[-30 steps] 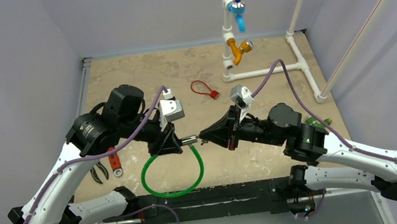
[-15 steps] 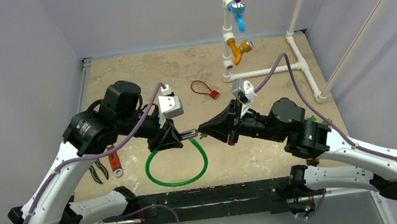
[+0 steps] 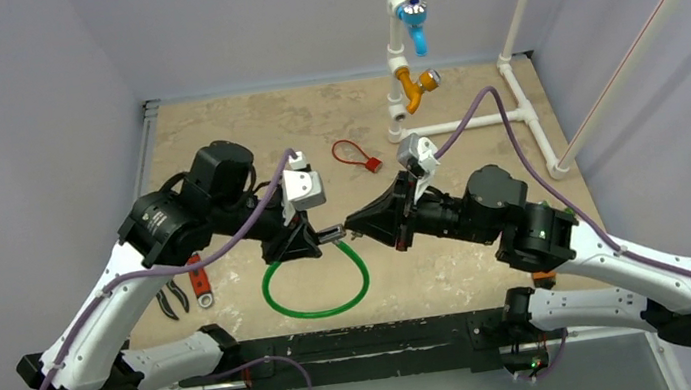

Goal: Unlock with the key

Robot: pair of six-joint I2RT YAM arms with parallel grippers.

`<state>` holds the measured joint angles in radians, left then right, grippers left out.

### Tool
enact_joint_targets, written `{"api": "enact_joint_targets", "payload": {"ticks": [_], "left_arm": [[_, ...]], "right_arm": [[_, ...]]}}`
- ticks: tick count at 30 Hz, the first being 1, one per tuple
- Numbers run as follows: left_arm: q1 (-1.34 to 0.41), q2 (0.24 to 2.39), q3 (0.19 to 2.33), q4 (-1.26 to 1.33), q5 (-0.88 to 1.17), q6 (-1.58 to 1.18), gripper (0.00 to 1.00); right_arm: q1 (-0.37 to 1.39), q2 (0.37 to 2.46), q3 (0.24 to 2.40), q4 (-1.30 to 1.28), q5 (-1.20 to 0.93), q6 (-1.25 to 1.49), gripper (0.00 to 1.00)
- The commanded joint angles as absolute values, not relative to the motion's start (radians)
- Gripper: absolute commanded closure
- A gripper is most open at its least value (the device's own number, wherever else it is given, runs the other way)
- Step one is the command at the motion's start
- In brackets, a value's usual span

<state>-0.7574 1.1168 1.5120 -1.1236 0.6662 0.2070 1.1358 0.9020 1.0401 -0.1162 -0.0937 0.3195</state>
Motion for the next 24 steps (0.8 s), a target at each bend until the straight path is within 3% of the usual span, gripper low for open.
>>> {"api": "enact_joint_targets", "payload": {"ticks": [1,13,15,20,24], "left_arm": [[-0.836,1.128,1.496,-0.797,0.672,0.307,1.0],[-0.856,1.111,1.529,-0.771,0.639,0.294,1.0],[-0.847,1.097,1.507,-0.773,0.634,0.292,1.0],[-0.816,1.073,1.465,-0.766,0.626,0.274,1.0],[-0.813,1.062,1.45,-0.776,0.626,0.281,1.0]], "right_arm": [[1.179,0.997,1.064,-0.199,-0.23,0.333,1.0],[1.179,0.991,0.995,-0.186,-0.263,0.354,0.98],[1.178,0.971,0.991,-0.205,-0.241,0.357,0.88],[1.177,0.934,0.994,-0.245,-0.183,0.338,0.49],[1.177,0.924,1.007,-0.263,-0.163,0.324,0.42]]}}
